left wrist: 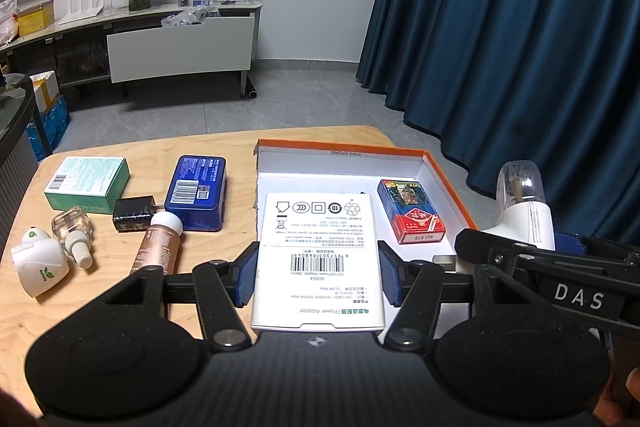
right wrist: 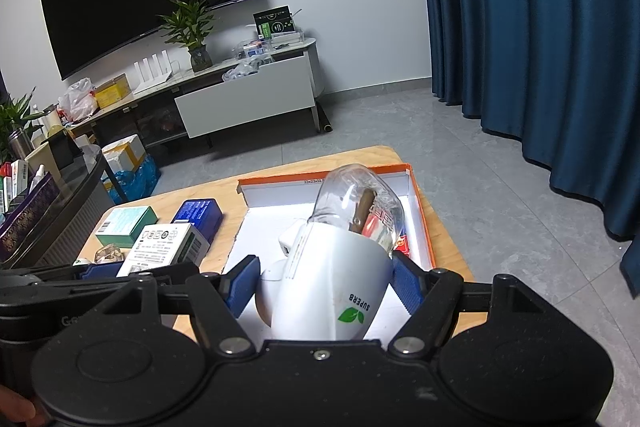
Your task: Organize rigid objects
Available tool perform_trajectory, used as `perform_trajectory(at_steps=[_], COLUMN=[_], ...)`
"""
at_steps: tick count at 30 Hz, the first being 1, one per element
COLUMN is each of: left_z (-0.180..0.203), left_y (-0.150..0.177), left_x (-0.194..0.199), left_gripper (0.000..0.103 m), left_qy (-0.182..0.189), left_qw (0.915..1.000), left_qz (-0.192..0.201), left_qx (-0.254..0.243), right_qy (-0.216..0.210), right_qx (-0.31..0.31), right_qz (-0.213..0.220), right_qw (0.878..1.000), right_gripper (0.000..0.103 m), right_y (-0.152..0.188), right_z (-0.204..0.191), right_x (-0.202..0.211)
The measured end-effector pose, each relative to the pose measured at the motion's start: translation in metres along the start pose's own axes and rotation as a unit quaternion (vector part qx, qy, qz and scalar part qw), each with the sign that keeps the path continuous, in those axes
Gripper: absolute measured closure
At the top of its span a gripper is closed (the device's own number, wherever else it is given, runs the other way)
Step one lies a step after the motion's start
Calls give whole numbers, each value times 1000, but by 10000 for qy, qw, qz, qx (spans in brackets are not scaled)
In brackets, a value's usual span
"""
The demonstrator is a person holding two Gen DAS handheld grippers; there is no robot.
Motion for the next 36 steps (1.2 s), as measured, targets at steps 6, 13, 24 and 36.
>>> perform_trajectory(at_steps=[6,13,24,36], left_z=[0,0,0,-1], left_y=[0,1,1,1], left_x=[0,-1,-2,-2], left_gripper=[43,43,43,43], left_qy=[6,7,11,16], left_qw=[10000,10000,10000,10000], left_qz=[-4,-13,-18,-27], left_qx=[2,-1,-5,-6], right_qy=[-3,5,16,27], right_qx=[2,21,26,43], right_qz=[-4,-16,-45,-62], right_qw=[10000,10000,10000,10000], right_gripper=[19,19,19,19], right_y=[0,0,4,3], right_z=[0,0,3,3], right_x=[0,-1,-4,-6])
Point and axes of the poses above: each gripper's, at about its wrist camera, not at the fingertips, and x roughly against the way its jaws point, z to its right, y to its underside, the point moved 8 cm from there along -x, roughly the way its jaws point, and after that the axes turned 3 degrees about x, right-handed, at the moved point
